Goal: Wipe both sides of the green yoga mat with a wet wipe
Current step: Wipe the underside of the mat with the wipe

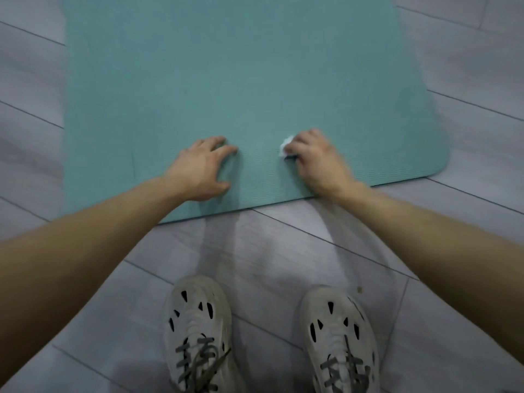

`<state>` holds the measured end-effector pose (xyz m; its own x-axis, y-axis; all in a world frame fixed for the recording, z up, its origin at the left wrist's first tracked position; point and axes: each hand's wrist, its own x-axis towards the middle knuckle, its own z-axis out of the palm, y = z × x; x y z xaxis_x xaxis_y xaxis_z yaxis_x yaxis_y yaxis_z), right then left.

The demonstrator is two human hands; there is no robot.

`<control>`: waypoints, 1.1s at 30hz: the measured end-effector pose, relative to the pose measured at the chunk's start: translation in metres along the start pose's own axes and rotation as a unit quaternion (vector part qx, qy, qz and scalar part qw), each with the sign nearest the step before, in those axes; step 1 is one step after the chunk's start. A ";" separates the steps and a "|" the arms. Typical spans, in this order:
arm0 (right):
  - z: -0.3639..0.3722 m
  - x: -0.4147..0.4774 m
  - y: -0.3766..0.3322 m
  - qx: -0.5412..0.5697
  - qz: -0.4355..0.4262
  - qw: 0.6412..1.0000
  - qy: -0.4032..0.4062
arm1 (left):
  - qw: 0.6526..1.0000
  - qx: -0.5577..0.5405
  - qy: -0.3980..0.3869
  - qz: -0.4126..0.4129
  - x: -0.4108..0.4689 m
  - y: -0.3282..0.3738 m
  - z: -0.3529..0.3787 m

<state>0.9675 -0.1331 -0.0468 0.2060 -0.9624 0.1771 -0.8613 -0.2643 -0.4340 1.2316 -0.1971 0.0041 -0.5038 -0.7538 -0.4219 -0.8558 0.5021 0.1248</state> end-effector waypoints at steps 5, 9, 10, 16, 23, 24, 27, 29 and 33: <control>-0.026 0.029 0.050 -0.035 0.223 0.972 0.070 | 0.999 0.032 -0.026 0.001 -0.002 -0.003 0.002; 0.022 -0.011 -0.059 0.072 -0.012 0.993 -0.088 | 0.999 0.034 -0.010 -0.006 -0.003 -0.003 0.001; 0.025 -0.021 -0.076 0.077 -0.072 0.987 -0.124 | 0.999 0.037 -0.009 -0.008 -0.003 -0.003 0.001; -0.025 0.035 0.038 -0.057 0.080 0.995 -0.013 | 0.999 0.035 -0.013 -0.001 -0.004 -0.003 0.000; 0.003 0.004 -0.025 0.031 0.021 0.997 -0.061 | 0.999 0.034 -0.009 -0.002 -0.003 -0.002 -0.002; 0.010 -0.007 -0.042 0.047 -0.007 0.996 -0.079 | 0.999 0.036 -0.010 -0.003 -0.003 -0.002 -0.002; 0.003 -0.003 -0.034 0.028 0.013 0.998 -0.046 | 0.999 0.041 -0.012 -0.004 -0.002 -0.002 -0.003; -0.004 0.005 -0.016 -0.013 0.035 0.999 -0.032 | 0.999 0.040 -0.013 -0.001 -0.002 -0.002 -0.002; 0.009 -0.007 -0.034 0.021 0.043 0.998 -0.041 | 0.999 0.040 -0.014 -0.004 -0.002 -0.003 -0.003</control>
<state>0.9995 -0.1184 -0.0414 0.1717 -0.9829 0.0659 -0.8575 -0.1820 -0.4812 1.2350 -0.1980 0.0073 -0.4931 -0.7457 -0.4481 -0.8468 0.5296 0.0506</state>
